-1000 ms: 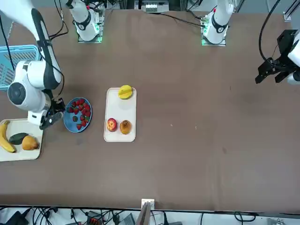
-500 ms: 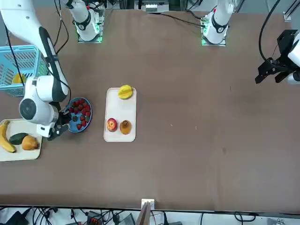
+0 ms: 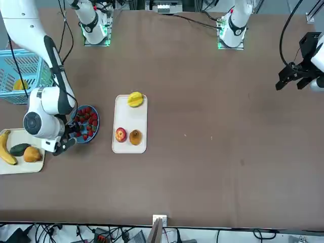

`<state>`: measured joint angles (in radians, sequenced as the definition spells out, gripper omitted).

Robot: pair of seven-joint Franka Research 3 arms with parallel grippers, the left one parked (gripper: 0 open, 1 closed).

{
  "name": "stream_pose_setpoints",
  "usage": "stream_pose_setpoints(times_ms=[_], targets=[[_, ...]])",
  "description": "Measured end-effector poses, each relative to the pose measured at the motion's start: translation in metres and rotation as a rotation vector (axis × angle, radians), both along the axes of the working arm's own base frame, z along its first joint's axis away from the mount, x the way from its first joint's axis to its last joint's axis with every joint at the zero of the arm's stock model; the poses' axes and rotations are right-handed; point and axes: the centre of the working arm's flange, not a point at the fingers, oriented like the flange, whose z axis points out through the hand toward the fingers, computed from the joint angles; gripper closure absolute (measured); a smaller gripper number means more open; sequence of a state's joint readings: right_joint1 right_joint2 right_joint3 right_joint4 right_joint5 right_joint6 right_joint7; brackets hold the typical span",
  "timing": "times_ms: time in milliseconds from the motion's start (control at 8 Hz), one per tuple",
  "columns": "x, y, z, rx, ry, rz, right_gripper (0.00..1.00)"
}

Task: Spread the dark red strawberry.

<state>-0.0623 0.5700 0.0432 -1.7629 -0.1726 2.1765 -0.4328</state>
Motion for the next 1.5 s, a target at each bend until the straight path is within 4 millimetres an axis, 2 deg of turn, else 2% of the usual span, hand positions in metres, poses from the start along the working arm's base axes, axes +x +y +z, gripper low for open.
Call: stream_pose_setpoints(times_ms=[125,250,375,500,625,875,1000,1250,1500], targets=[[0.002,-0.001,0.004,-0.001,-0.004,-0.001,0.00],[0.004,-0.003,0.015,-0.004,-0.007,-0.006,0.00],[0.007,-0.006,0.039,-0.003,-0.015,-0.033,0.00],[0.008,-0.012,0.082,0.008,-0.036,-0.080,0.00],[0.005,-0.023,0.136,0.025,-0.067,-0.141,0.00],[-0.013,-0.039,0.237,0.048,-0.127,-0.281,0.00],[-0.024,-0.040,0.273,0.047,-0.141,-0.365,0.00],[-0.044,-0.031,0.323,0.039,-0.165,-0.502,0.00],[-0.062,-0.010,0.355,0.035,-0.183,-0.562,0.00]])
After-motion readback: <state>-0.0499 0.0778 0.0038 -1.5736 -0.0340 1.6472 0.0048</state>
